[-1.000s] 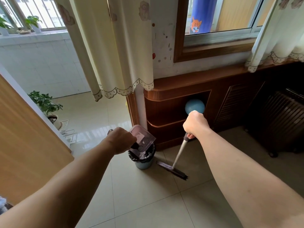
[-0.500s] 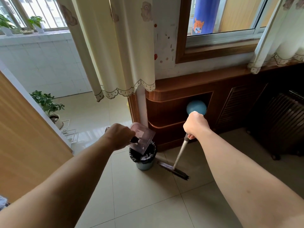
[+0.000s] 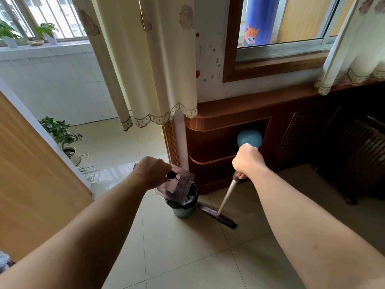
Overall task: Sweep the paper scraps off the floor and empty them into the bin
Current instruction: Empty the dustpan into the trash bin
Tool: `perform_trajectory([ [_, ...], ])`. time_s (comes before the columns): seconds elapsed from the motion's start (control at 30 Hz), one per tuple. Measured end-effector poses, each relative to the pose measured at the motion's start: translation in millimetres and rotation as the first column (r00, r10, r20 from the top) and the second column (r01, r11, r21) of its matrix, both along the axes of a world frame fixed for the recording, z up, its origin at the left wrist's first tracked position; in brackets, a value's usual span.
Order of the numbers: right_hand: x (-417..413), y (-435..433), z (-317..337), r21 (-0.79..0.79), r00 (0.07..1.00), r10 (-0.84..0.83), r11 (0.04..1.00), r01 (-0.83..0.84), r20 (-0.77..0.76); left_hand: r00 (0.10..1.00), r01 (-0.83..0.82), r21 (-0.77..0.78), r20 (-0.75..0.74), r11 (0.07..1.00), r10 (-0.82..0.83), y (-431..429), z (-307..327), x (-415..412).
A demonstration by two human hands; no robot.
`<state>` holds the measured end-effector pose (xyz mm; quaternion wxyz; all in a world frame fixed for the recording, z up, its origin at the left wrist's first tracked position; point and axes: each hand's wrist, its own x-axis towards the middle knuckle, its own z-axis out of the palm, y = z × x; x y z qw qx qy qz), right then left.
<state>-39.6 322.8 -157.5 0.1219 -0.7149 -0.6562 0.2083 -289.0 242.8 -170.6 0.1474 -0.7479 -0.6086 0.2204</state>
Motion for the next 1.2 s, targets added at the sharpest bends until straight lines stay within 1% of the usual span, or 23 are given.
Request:
perform_trajectory([
  [0.07, 0, 1, -1, 0.0, 1.0, 0.003, 1.0, -0.003, -0.007, 0.999, -0.016, 0.015, 0.04, 1.0, 0.016, 7, 10, 2],
  [0.27, 1, 5, 3, -0.004, 1.0, -0.012, 1.0, 0.012, -0.001, 0.997, 0.005, 0.055, 0.081, 0.998, -0.01, 18, 37, 14],
  [0.5, 3, 17, 22, 0.014, 0.999, -0.035, 0.999, 0.035, -0.009, 0.997, 0.002, 0.147, 0.078, 0.989, -0.014, 40, 71, 23],
  [0.57, 4, 18, 23, 0.014, 0.999, -0.038, 0.999, 0.038, -0.009, 0.995, 0.012, 0.145, 0.092, 0.989, -0.026, 42, 71, 26],
  [0.67, 6, 17, 22, 0.014, 0.999, -0.034, 0.999, 0.034, -0.004, 0.994, -0.017, 0.139, 0.106, 0.99, 0.002, 39, 66, 25],
  [0.87, 11, 20, 22, 0.015, 0.998, -0.061, 0.998, 0.061, 0.001, 0.996, -0.033, 0.155, 0.09, 0.987, 0.019, 41, 67, 21],
  [0.93, 11, 21, 24, 0.01, 0.997, -0.075, 0.997, 0.075, 0.002, 0.993, -0.049, 0.176, 0.113, 0.983, 0.03, 51, 78, 22],
  [1.1, 13, 24, 31, 0.008, 0.996, -0.092, 0.996, 0.092, -0.016, 0.971, -0.126, 0.234, 0.228, 0.964, 0.071, 66, 111, 30],
  [1.2, 18, 27, 33, 0.037, 0.995, -0.095, 0.995, 0.096, -0.037, 0.966, -0.132, 0.247, 0.251, 0.96, 0.068, 70, 123, 40],
])
